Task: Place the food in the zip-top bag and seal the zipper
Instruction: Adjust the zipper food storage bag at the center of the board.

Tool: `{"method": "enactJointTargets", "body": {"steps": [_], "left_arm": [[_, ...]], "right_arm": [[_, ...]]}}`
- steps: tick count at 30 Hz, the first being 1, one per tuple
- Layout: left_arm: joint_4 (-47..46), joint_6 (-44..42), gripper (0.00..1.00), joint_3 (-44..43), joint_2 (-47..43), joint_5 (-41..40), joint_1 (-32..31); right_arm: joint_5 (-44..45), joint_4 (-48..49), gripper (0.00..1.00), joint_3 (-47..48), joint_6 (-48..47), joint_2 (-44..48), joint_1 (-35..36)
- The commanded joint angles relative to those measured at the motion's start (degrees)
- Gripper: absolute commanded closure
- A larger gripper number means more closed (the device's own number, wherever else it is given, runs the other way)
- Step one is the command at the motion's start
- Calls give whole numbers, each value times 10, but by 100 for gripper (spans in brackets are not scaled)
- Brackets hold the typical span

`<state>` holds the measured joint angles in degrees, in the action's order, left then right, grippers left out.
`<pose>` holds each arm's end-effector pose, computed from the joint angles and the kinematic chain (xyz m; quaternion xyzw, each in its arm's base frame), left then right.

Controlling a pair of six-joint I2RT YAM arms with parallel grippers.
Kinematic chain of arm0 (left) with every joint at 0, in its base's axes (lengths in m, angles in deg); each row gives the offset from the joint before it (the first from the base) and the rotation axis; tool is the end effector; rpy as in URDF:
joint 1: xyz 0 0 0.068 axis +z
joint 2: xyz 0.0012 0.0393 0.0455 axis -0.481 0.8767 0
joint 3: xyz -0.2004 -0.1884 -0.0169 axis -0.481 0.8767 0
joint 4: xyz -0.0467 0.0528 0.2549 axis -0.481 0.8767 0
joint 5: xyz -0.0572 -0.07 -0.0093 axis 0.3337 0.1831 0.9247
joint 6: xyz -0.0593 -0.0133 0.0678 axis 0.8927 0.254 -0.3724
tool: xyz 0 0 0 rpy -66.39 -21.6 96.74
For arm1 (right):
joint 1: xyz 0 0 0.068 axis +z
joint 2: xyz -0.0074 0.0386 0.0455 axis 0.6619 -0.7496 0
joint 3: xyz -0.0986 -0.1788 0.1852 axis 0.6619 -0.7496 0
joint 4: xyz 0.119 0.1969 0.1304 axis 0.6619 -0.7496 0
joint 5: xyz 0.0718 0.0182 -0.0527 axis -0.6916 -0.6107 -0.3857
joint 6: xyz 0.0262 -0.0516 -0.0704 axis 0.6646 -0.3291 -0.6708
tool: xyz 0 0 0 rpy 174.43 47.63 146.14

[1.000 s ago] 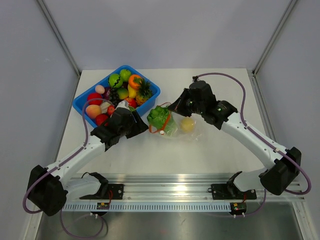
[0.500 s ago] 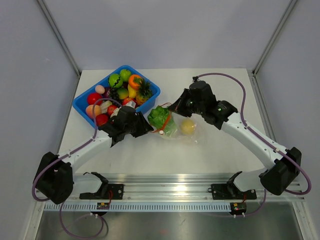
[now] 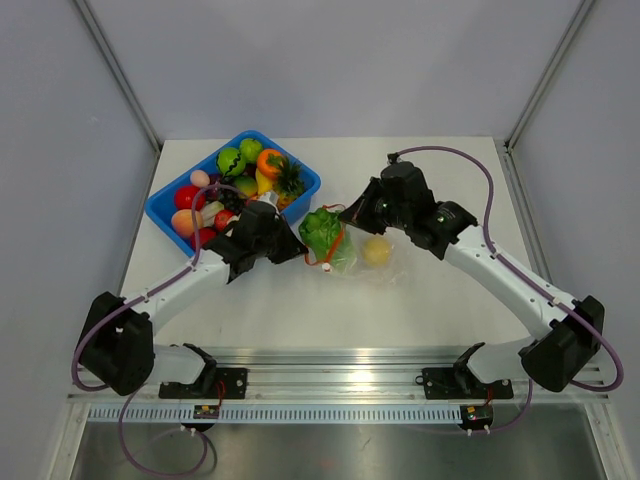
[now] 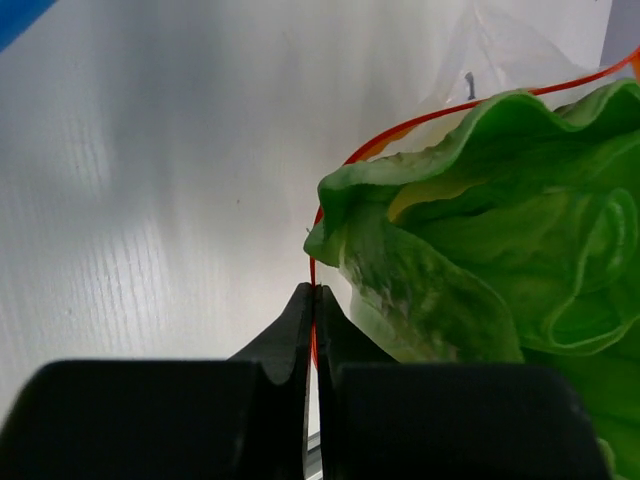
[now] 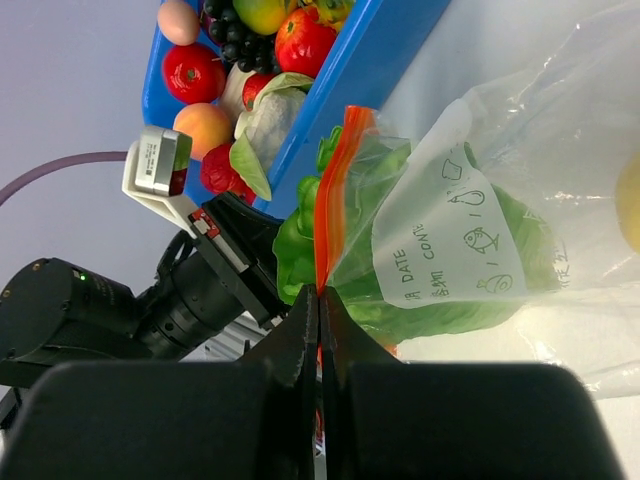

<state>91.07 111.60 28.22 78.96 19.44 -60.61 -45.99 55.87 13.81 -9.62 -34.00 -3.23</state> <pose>0.2645 -0.1769 0.2104 -0.1146 0.8998 -0.3176 0.2764 0.2708 0.2180 0.3395 0.1096 0.8660 0.3655 0.3232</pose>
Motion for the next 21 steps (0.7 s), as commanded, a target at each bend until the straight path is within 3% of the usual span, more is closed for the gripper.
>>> {"method": "enactJointTargets", "body": {"steps": [1,5,9,12,16,21], "left_arm": [[-10,-24,100,-41,6,18,3],[25,-56,100,-86,-11,8,3],[109,-106,100,-186,6,28,2],[136,-123,100,-229,19,37,-5],[181,-144,100,-335,27,41,-26],[179,-141,100,-374,14,38,-37]], "right_arm": [[8,11,100,2,-9,30,-8],[39,-24,100,-2,-37,41,-19],[103,-83,100,-35,-74,29,-56],[62,-86,100,-33,-90,32,-88],[60,-123,100,77,-149,42,-90],[29,-170,100,153,-177,52,-90]]}}
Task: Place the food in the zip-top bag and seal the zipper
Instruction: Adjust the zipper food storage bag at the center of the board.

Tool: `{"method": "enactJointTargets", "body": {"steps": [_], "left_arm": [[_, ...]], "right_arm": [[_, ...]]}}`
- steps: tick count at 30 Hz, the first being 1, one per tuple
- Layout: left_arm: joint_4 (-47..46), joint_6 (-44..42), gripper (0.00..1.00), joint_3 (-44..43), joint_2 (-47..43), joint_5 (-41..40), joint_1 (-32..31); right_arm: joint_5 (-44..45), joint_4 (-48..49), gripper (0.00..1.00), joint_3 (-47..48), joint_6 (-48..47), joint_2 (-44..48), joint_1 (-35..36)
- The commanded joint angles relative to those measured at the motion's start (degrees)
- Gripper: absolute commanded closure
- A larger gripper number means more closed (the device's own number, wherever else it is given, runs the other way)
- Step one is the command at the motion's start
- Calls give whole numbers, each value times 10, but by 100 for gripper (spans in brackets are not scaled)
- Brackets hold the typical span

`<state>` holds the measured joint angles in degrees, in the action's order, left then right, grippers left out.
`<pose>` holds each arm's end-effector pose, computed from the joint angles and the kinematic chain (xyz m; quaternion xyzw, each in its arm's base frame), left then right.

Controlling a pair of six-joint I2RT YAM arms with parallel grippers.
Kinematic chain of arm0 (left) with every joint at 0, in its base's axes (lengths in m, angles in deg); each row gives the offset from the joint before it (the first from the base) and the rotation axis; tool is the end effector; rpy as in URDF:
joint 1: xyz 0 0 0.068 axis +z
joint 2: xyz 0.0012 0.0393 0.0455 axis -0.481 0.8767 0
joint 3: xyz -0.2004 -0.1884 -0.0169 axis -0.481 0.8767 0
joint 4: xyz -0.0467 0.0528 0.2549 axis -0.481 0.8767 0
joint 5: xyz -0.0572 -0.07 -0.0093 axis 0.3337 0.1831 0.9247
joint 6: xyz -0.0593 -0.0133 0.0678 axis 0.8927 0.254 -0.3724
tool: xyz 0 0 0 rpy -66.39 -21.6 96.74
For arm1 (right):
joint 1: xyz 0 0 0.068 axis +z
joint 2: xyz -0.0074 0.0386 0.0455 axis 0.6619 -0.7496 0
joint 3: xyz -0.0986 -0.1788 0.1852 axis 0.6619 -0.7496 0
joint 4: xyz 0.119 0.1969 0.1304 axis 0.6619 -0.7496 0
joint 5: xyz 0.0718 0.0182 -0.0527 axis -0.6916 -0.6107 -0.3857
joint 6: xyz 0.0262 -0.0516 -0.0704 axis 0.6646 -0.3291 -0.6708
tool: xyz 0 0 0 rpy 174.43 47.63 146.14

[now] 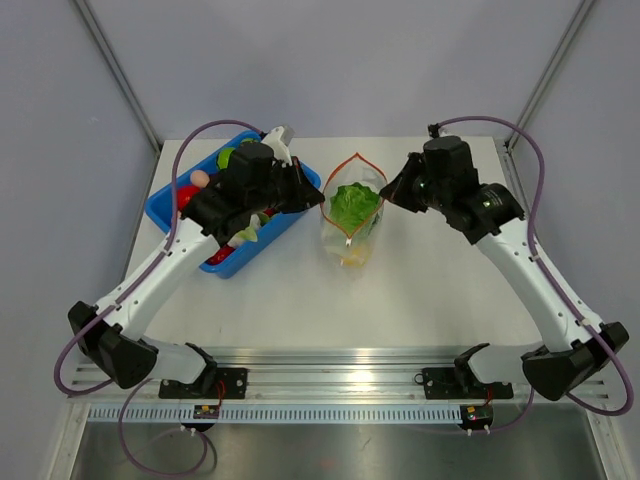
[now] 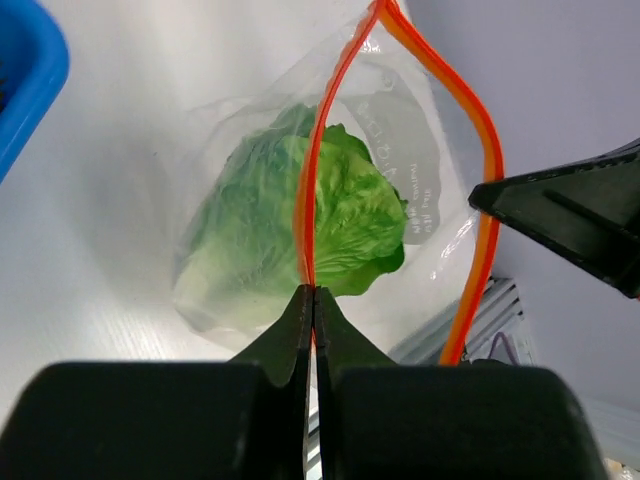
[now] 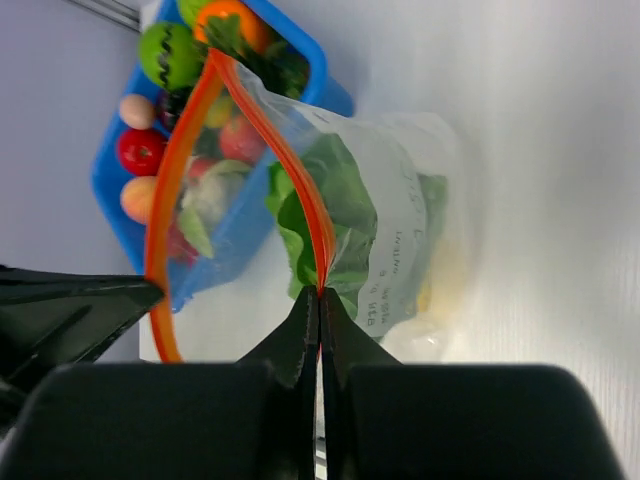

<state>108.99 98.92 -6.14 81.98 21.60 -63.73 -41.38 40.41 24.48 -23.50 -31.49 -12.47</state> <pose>0.2762 -0.2100 0.3817 0.0278 0.8512 -0.3638 0.3773 0.2775 0.1505 0.3876 0.0946 0.8774 0.2544 0.3956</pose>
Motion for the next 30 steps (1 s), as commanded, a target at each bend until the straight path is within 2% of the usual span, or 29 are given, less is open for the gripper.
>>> {"method": "enactJointTargets", "body": {"steps": [1,7,11,17,20,25,27,30], "left_arm": [[-4,-14,100,-25,-14,11,-9],[-54,3,100,60,47,27,-25],[-19,-16,100,24,88,30,-41],[-5,-31,100,-34,24,0,-43],[-16,-27,100,-8,32,3,-44],[-81,2,100,78,94,36,-51],[-81,-1,100,88,118,33,-54],[-54,-15,100,59,118,28,-58]], "right_arm": [[-17,-12,100,40,-38,31,2],[-29,31,100,-77,-27,17,2],[-58,17,100,-60,-30,-2,3],[-73,27,100,-5,-40,66,5],[-59,37,100,-31,-40,78,4],[-52,63,100,-143,-29,47,3],[-51,57,100,-148,-32,32,3],[-62,38,100,-111,-44,22,4]]}}
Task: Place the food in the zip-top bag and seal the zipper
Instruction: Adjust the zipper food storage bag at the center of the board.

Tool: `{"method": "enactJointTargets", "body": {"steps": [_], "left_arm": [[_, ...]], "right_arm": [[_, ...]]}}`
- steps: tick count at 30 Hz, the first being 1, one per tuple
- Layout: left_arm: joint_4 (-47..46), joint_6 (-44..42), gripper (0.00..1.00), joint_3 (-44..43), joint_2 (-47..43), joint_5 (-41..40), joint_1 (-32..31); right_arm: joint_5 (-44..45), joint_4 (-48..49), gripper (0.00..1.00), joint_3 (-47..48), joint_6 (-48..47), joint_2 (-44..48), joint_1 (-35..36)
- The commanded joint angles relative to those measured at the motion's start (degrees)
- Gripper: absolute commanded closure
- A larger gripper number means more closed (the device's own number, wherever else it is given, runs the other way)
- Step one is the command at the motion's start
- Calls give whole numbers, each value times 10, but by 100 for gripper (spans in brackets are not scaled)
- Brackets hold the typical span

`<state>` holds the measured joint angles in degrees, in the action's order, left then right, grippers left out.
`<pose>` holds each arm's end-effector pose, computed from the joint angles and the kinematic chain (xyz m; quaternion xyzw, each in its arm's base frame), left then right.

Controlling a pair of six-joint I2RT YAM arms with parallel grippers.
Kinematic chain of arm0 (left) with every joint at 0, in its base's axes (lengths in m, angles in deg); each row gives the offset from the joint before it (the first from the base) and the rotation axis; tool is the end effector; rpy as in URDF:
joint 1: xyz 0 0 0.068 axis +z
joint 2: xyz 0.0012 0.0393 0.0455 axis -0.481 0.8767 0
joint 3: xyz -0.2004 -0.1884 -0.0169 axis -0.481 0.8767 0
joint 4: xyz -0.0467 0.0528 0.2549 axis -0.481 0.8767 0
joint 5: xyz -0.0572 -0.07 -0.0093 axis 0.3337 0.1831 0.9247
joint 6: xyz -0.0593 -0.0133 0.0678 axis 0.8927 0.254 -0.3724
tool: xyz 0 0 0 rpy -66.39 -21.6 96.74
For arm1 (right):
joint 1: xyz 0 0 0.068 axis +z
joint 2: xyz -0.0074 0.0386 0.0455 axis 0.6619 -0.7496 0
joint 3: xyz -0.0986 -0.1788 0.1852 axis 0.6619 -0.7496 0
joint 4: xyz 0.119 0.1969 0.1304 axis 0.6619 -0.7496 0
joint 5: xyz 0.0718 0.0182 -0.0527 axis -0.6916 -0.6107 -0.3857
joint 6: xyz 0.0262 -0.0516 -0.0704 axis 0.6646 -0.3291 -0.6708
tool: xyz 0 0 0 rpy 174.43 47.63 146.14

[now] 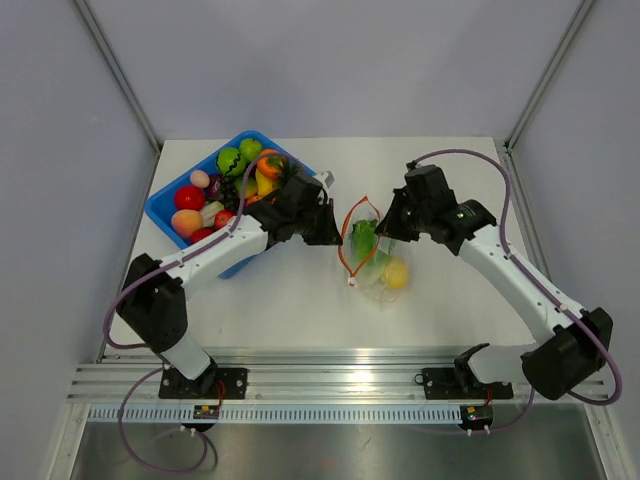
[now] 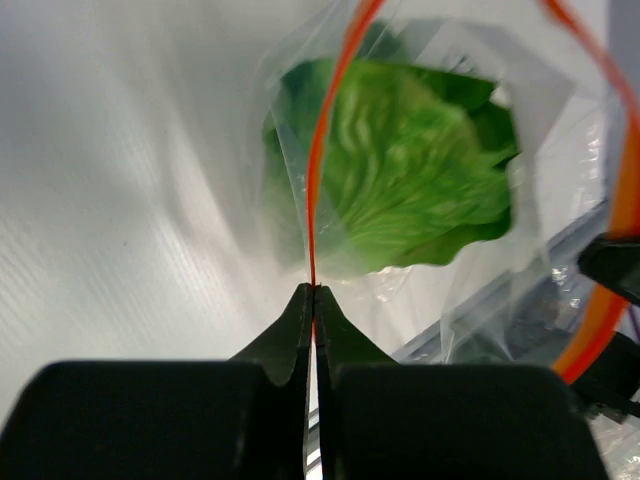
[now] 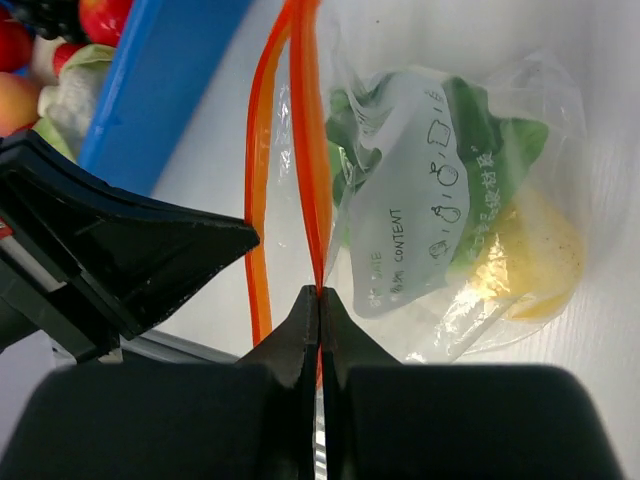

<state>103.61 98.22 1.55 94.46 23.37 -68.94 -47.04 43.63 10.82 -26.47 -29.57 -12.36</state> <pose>0.2901 -0.2662 0.2661 0.0702 0.9072 -0.3224 0.2611 0.2672 0.1546 0.3174 0.0522 0.9132 0.2451 0.3213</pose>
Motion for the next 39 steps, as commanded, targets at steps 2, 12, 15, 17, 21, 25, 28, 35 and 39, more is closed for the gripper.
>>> {"method": "enactJointTargets", "body": {"steps": [2,12,15,17,21,25,28,35,39], "left_arm": [[24,-22,100,-54,-21,0,-8],[33,-28,100,-55,-72,-20,-8],[21,-21,100,-33,-31,-1,-8],[22,-20,100,-29,-12,8,-9],[42,-34,100,-57,-35,-2,-11],[73,-61,100,-93,-74,-37,-11],[86,-79,100,-104,-93,-48,-11],[82,-99,100,-73,-102,-46,-10],[70,-101,100,-59,-101,-38,-10]], "right_arm": [[-11,0,100,56,-17,11,3],[-8,9,100,41,-10,44,3],[6,19,100,1,-13,24,3],[12,14,100,-7,-15,11,3],[3,12,100,6,-15,12,2],[3,5,100,33,-17,25,3],[-19,12,100,50,-11,30,2],[-30,16,100,82,6,47,3],[-13,7,100,93,2,53,3]]}}
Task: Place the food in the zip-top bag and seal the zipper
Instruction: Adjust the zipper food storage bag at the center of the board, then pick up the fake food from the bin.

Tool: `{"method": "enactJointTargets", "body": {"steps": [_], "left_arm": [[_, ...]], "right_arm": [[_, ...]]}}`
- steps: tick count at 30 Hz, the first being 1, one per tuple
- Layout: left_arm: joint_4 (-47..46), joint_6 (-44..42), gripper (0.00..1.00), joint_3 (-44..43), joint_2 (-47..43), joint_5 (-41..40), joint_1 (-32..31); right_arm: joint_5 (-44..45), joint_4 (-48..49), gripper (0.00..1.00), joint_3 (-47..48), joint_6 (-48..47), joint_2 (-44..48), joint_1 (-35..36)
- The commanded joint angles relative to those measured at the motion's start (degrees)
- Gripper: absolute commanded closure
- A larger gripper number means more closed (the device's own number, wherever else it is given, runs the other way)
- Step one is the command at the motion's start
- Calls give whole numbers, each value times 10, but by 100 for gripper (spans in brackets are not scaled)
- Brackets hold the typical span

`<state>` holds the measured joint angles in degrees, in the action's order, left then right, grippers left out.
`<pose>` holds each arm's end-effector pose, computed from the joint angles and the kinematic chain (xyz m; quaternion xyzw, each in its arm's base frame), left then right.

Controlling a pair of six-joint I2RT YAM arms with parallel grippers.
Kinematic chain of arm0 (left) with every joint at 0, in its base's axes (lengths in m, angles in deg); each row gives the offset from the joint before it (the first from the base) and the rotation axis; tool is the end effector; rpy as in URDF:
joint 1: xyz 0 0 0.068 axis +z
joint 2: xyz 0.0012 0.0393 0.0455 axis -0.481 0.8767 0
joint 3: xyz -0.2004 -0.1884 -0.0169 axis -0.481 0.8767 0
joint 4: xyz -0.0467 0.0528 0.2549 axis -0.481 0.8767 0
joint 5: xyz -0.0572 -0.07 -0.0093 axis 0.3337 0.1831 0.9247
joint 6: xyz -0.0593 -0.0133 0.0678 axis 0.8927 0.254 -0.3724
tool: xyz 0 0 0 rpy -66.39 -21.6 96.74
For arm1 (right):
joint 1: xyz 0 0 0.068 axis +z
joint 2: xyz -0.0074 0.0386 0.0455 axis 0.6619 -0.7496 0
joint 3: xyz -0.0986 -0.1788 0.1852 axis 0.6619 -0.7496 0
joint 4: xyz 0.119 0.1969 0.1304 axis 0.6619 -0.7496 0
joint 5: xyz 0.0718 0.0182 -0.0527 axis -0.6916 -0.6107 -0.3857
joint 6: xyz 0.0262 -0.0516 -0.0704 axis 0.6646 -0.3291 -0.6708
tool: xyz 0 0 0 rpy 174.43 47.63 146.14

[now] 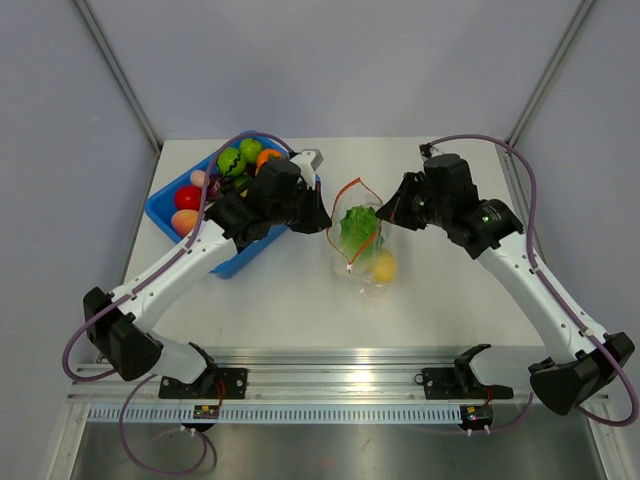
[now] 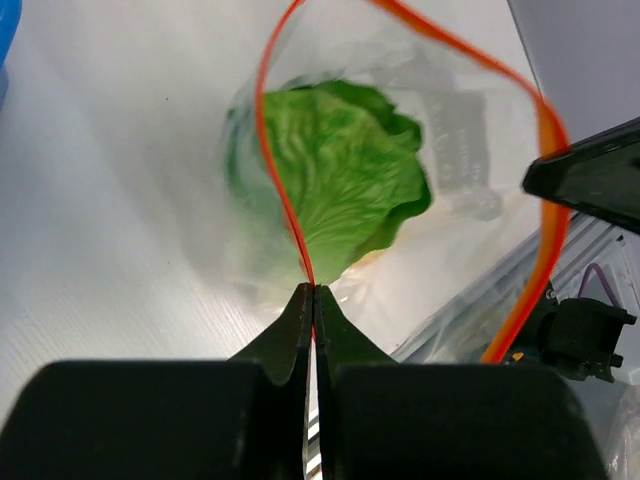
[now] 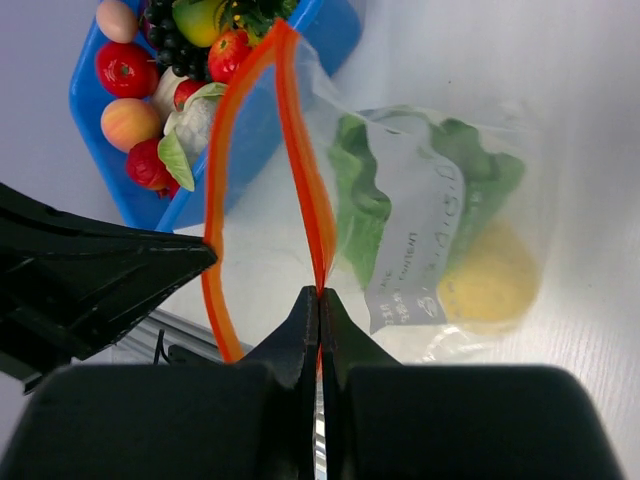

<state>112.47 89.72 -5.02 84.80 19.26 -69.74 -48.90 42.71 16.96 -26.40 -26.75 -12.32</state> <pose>0.2608 -0.2404 0.3497 0.1298 0.8746 -0.3091 0.3503 0.2567 0.1521 0.3688 0.0407 0.8829 0.2910 0.3663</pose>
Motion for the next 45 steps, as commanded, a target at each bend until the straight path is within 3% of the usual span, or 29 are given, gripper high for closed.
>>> {"method": "enactJointTargets", "body": {"steps": [1,9,11,12,16,21,25,26,34,35,38,45], "left_arm": [[-22,-17,100,9,-2,5,-2],[-31,-11,97,15,24,39,2],[-25,-12,81,8,34,52,3],[-19,-15,63,4,36,56,3],[10,-44,35,-14,23,31,6],[71,-79,26,-64,-4,-5,41],[90,-98,9,-76,-32,-19,98],[95,-103,1,-78,-36,-32,108],[130,-74,1,-108,-24,-97,279],[132,-65,1,-112,-9,-132,294],[161,-58,1,-145,48,-137,357],[137,-61,21,-174,136,-159,409]], "right_arm": [[8,16,100,28,0,24,2],[-1,35,100,-21,10,19,2],[-4,37,100,-22,11,15,2],[-13,41,100,-23,9,14,2],[-41,45,100,-24,1,1,2],[-69,66,100,-38,7,-5,2],[-76,71,100,-39,9,-8,2],[-76,71,100,-38,9,-9,1],[-87,78,100,-30,13,-11,2],[-88,79,100,-30,12,-12,2],[-91,78,100,-26,10,-16,2],[-95,73,100,-7,1,-30,3]]}}
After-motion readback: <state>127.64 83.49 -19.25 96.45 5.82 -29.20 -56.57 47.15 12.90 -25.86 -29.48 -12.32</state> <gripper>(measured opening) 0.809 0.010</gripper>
